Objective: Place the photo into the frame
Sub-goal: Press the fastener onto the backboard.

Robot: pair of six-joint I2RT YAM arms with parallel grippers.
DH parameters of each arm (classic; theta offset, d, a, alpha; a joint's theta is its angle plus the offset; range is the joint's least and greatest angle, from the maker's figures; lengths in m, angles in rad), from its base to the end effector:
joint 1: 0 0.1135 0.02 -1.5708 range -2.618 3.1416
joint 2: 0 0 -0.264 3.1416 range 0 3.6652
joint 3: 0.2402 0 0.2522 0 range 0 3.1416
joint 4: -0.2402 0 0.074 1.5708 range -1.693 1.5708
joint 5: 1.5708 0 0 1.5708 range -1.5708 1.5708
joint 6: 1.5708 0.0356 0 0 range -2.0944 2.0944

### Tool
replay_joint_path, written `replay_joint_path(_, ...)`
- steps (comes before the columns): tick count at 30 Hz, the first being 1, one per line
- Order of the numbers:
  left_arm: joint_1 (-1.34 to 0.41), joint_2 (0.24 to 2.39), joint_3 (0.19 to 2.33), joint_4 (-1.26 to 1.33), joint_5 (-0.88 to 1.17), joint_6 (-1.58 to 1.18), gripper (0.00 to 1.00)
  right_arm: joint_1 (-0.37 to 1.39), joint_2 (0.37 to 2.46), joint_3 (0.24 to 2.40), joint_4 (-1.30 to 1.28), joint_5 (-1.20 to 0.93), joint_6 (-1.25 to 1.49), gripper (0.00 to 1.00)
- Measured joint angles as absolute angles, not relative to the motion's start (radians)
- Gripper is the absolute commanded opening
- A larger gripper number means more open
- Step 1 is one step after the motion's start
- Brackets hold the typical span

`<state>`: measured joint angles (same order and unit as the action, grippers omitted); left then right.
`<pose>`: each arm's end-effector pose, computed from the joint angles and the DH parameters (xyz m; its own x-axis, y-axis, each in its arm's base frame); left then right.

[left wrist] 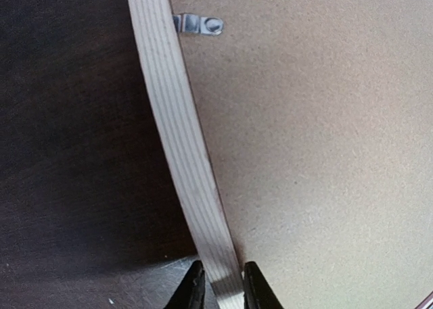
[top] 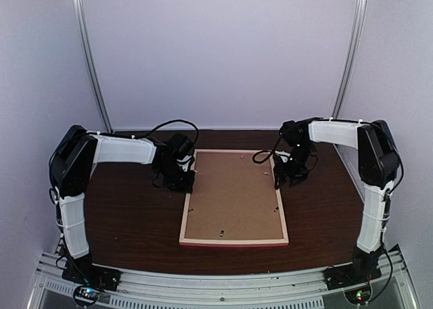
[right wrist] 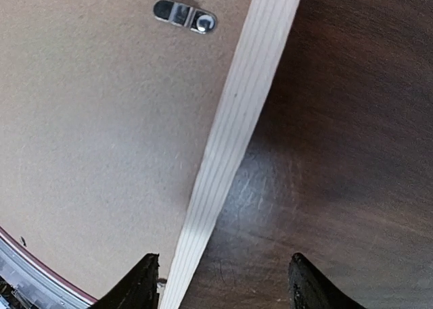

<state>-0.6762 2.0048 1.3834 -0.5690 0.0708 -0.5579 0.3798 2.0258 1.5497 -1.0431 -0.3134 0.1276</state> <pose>0.3149 -0.2559 0.1575 -0.9557 0.0898 -0.2802 0.1636 0.9537 -0.2523 0.3552 0.1536 0.1840 -0.9667 -0.2555 -0.0120 -0.2464 0.9176 0.3119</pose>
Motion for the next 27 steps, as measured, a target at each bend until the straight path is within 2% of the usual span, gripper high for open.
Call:
replay_joint_path(6, -0.676, 2.005, 1.386, -0.569, 0.057, -0.556, 0.22, 0.392, 1.87, 1.412, -0.974, -0.322, 0.16, 0.66)
replay_joint_path(13, -0.68, 2.005, 1.386, -0.567, 0.043, -0.549, 0.21, 0.475, 1.811, 1.235, -0.9, -0.324, 0.218, 0.62)
replay_joint_path(20, -0.681, 2.005, 1.386, -0.561, 0.039, -0.547, 0.21, 0.526, 1.811, 1.203, -0.864, -0.306, 0.269, 0.48)
replay_joint_path(27, -0.681, 2.005, 1.386, -0.55, 0.038, -0.543, 0.21, 0.526, 1.811, 1.203, -0.841, -0.289, 0.292, 0.39)
